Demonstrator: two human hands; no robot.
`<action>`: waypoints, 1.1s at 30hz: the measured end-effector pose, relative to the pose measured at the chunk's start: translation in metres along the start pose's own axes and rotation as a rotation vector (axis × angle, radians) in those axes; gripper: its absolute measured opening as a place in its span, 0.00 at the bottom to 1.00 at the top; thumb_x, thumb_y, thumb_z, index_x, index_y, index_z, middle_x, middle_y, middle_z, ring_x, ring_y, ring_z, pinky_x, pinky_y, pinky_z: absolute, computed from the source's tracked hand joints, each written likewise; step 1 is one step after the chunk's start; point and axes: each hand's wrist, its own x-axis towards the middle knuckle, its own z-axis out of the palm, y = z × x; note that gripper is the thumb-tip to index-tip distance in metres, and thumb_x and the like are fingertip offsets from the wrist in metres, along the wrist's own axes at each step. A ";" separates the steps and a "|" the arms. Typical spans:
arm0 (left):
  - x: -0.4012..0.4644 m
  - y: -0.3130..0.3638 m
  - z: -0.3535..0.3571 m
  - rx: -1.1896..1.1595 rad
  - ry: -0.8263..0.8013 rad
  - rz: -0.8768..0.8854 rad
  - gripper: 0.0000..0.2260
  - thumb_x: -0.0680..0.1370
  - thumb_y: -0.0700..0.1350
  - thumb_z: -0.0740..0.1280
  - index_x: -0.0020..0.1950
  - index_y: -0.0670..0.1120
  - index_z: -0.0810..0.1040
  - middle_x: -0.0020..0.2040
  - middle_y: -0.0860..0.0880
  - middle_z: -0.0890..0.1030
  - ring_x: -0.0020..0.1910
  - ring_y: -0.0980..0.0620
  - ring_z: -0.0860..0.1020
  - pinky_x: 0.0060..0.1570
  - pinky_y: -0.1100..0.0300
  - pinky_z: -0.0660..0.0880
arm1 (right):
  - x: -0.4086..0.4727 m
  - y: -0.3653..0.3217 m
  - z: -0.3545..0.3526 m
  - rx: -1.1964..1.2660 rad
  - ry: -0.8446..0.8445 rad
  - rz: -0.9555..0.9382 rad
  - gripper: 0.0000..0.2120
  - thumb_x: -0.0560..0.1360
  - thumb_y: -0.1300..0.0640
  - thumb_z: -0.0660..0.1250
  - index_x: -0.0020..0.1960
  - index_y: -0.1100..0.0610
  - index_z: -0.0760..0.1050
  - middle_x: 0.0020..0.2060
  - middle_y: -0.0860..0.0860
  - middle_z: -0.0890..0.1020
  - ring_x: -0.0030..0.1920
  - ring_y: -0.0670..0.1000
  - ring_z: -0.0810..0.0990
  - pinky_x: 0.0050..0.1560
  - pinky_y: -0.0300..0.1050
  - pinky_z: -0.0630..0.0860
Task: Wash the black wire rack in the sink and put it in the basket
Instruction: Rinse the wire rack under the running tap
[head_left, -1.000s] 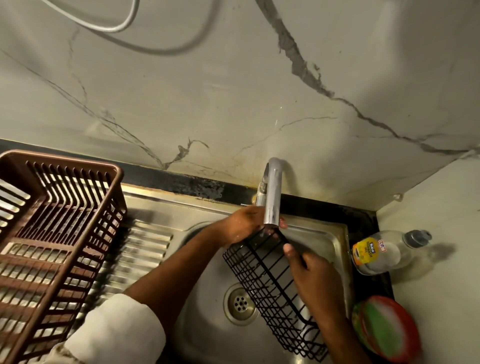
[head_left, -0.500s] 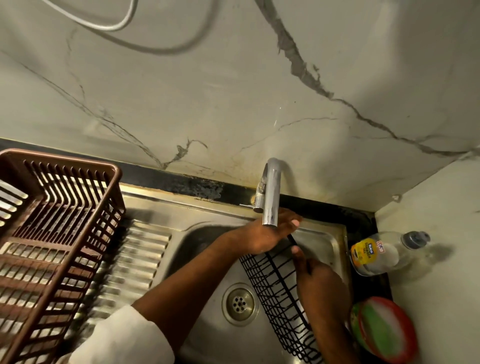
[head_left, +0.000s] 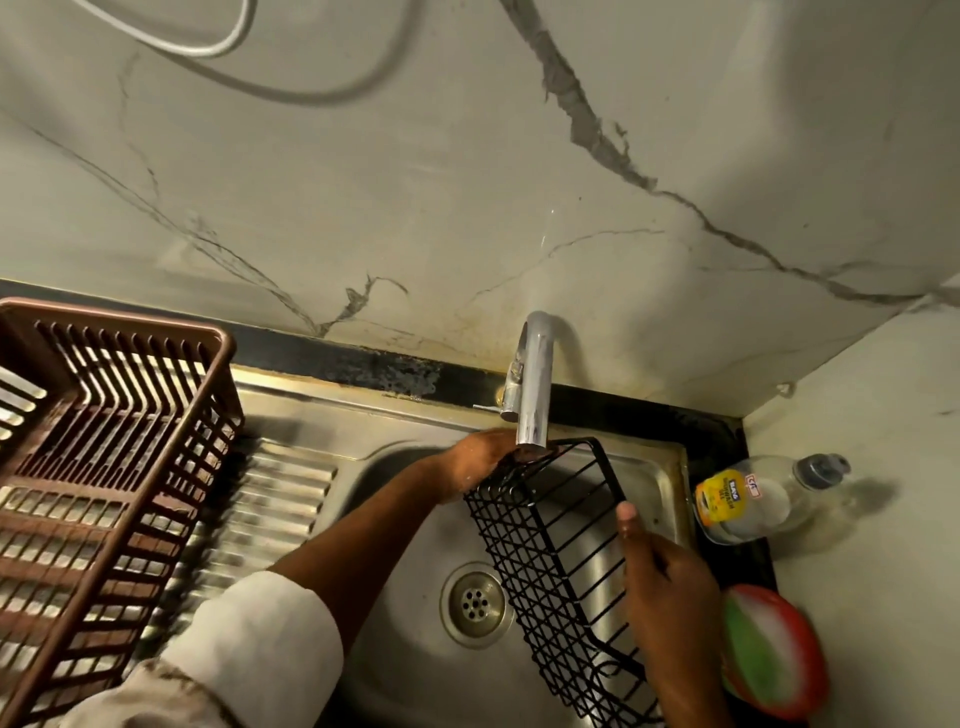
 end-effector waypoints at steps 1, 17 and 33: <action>0.002 0.000 0.001 0.001 0.015 -0.013 0.11 0.85 0.49 0.61 0.64 0.47 0.75 0.61 0.46 0.78 0.63 0.48 0.76 0.55 0.65 0.72 | -0.001 0.001 0.001 0.009 0.018 0.009 0.32 0.74 0.34 0.60 0.21 0.55 0.60 0.16 0.49 0.63 0.22 0.50 0.64 0.30 0.44 0.62; 0.003 0.027 0.017 0.097 -0.116 0.045 0.32 0.80 0.70 0.54 0.75 0.52 0.74 0.77 0.46 0.70 0.75 0.48 0.68 0.77 0.46 0.62 | 0.001 0.017 0.008 0.188 0.080 0.175 0.34 0.71 0.33 0.61 0.23 0.62 0.64 0.19 0.56 0.66 0.25 0.56 0.67 0.33 0.48 0.67; -0.010 0.003 0.022 -0.701 0.068 -0.063 0.22 0.72 0.64 0.72 0.46 0.45 0.76 0.29 0.51 0.81 0.24 0.58 0.78 0.23 0.66 0.75 | 0.033 0.029 0.021 0.776 -0.059 0.286 0.34 0.67 0.25 0.65 0.47 0.58 0.80 0.36 0.55 0.83 0.34 0.51 0.82 0.37 0.46 0.78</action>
